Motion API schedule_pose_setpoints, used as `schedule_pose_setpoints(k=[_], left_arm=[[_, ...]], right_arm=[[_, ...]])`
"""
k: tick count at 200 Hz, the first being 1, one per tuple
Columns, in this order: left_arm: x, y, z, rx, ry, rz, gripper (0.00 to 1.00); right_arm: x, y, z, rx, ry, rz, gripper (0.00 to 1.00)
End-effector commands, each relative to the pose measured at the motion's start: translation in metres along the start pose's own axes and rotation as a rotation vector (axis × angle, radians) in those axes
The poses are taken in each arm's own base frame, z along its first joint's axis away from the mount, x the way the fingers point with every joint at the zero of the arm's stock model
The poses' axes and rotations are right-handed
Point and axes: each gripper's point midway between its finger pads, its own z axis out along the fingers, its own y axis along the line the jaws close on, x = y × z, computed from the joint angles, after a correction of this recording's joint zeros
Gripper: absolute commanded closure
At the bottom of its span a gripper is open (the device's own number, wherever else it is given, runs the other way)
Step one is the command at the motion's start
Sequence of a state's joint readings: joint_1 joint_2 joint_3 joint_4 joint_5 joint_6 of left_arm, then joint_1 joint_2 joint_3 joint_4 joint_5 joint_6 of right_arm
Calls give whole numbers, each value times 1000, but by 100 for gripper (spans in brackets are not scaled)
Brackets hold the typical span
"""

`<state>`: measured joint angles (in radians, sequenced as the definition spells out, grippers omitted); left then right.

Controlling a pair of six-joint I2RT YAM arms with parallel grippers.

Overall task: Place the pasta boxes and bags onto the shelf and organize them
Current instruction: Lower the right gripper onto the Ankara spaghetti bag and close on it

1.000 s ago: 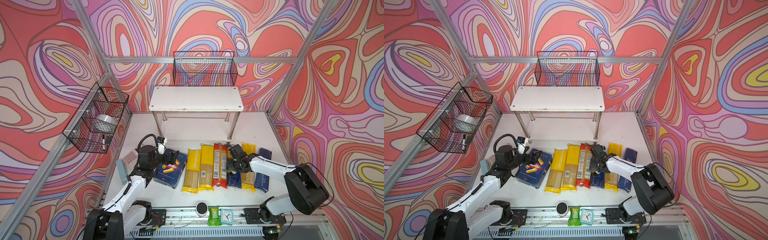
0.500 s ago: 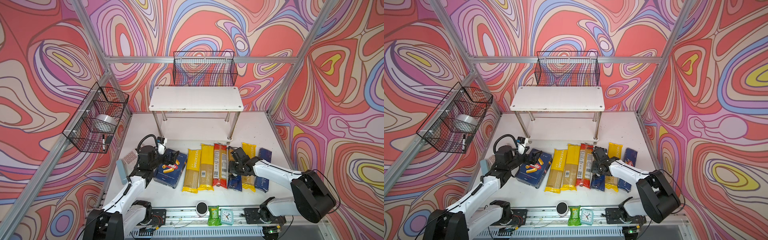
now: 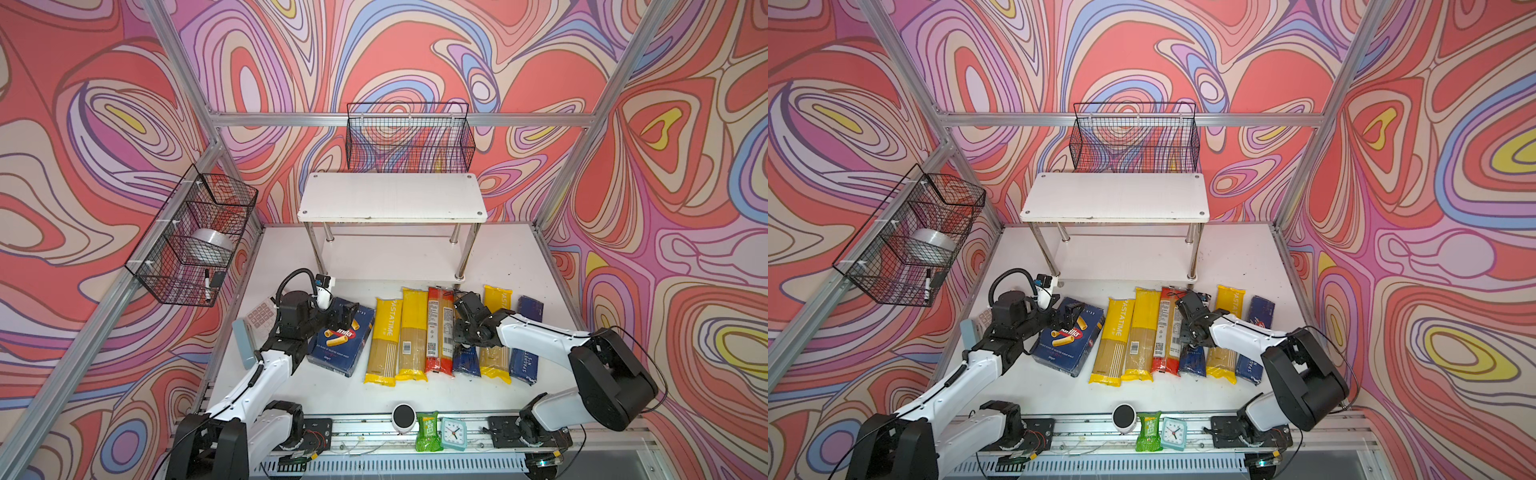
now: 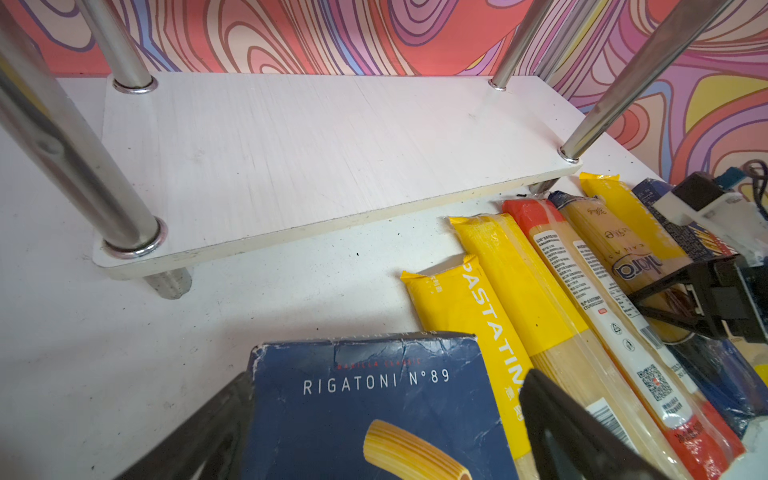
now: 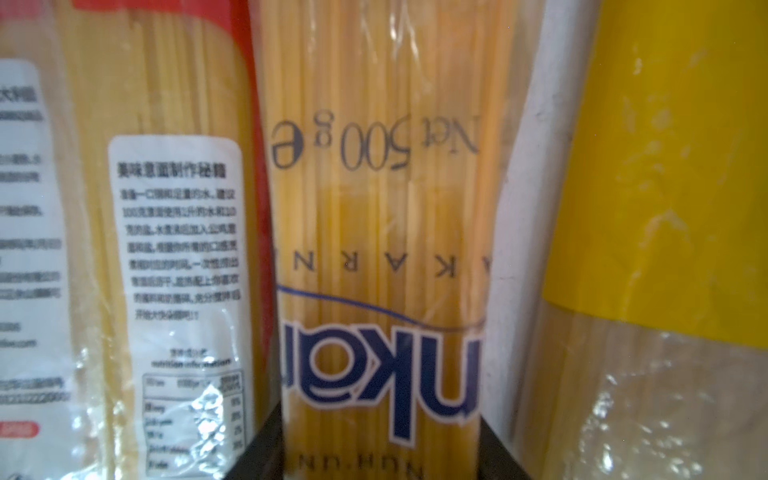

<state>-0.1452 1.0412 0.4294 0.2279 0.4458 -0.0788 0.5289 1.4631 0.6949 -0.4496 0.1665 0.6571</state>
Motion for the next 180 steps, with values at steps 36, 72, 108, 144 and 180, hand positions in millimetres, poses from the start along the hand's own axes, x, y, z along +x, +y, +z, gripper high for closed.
schedule_pose_setpoints(k=[36, 72, 108, 144, 180], left_arm=[[-7, -5, -5, 16, -33, 32, 0], [-7, -2, -4, 1, -31, 23, 0], [-9, 22, -1, -130, -22, -33, 0], [-6, 37, 6, -199, 27, -70, 0], [-6, 25, 8, -129, 40, -46, 0]], right_arm=[[20, -9, -8, -4, 27, 9, 76], [22, -14, -11, 6, 24, 16, 88], [19, -3, -30, -44, 54, 33, 100], [3, -9, -60, 9, 31, 39, 100], [-4, 6, -61, -78, -11, 33, 100]])
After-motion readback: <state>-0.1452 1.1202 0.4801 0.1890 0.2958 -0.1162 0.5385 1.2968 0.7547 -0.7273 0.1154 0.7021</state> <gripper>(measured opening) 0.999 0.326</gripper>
